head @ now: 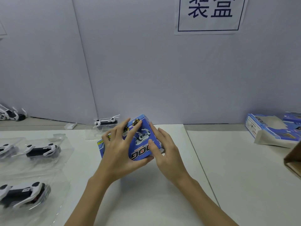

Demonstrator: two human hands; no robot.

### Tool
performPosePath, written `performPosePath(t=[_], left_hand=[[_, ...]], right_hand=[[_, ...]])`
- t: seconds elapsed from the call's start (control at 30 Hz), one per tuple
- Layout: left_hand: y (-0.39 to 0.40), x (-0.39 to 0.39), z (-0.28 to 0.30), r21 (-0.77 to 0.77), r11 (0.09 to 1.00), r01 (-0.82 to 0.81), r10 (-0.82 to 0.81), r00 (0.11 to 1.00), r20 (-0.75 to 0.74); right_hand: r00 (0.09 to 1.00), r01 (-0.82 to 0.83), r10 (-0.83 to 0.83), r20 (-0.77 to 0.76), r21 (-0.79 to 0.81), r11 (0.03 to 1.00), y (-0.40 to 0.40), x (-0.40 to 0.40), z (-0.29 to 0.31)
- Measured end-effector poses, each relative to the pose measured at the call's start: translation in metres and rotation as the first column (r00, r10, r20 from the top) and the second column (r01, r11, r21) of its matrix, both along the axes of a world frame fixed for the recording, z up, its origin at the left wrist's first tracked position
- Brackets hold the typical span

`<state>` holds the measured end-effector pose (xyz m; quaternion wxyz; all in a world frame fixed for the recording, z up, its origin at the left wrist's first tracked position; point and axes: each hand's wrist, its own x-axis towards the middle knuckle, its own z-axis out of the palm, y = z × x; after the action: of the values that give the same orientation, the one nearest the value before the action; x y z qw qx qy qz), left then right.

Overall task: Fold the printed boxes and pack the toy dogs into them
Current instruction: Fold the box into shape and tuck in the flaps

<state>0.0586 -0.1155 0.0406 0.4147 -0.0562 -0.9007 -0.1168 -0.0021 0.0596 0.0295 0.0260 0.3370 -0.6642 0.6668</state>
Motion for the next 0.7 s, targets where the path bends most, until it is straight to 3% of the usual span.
performPosePath(t=[0.1,0.17,0.2,0.27,0.33,0.4,0.47,0.53,0.63,0.7], left_hand=[[-0.014,0.002,-0.005,-0.047,0.997,-0.064,0.071,0.983,0.169],[-0.022,0.004,-0.01,0.097,0.988,-0.119,0.072,0.917,0.393],[-0.024,0.004,-0.012,0.23,0.967,-0.108,-0.003,0.9,0.436],[-0.022,0.0,-0.015,0.509,0.86,-0.034,-0.156,0.932,0.327],[-0.02,-0.004,-0.014,0.689,0.725,-0.006,-0.144,0.977,0.16],[-0.021,-0.006,-0.011,0.826,0.563,-0.01,-0.067,0.996,0.058],[-0.023,-0.006,-0.01,0.931,0.365,-0.005,-0.015,1.0,0.011],[-0.024,-0.006,-0.008,0.974,0.226,0.025,-0.004,1.0,-0.025],[-0.024,-0.005,-0.004,0.984,0.152,0.093,-0.073,0.994,-0.083],[-0.019,-0.003,-0.003,0.97,0.207,0.124,-0.19,0.978,-0.084]], right_hand=[[0.978,0.21,-0.21,0.005,-0.003,0.978,0.005,-0.013,0.001],[0.955,0.281,-0.281,0.096,0.021,0.96,0.016,-0.025,0.002],[0.952,0.265,-0.267,0.148,0.039,0.964,0.022,-0.028,0.002],[0.959,0.234,-0.254,0.122,0.159,0.959,0.03,-0.034,0.002],[0.977,0.211,-0.214,-0.024,0.293,0.932,0.036,-0.036,0.001],[0.973,0.186,-0.126,-0.192,0.34,0.922,0.04,-0.036,0.0],[0.927,0.226,-0.067,-0.368,0.408,0.885,0.043,-0.036,0.002],[0.87,0.288,-0.06,-0.49,0.405,0.868,0.041,-0.034,0.003],[0.88,0.307,-0.181,-0.44,0.236,0.922,0.031,-0.027,0.006],[0.91,0.343,-0.293,-0.292,0.136,0.93,0.028,-0.026,0.008]])
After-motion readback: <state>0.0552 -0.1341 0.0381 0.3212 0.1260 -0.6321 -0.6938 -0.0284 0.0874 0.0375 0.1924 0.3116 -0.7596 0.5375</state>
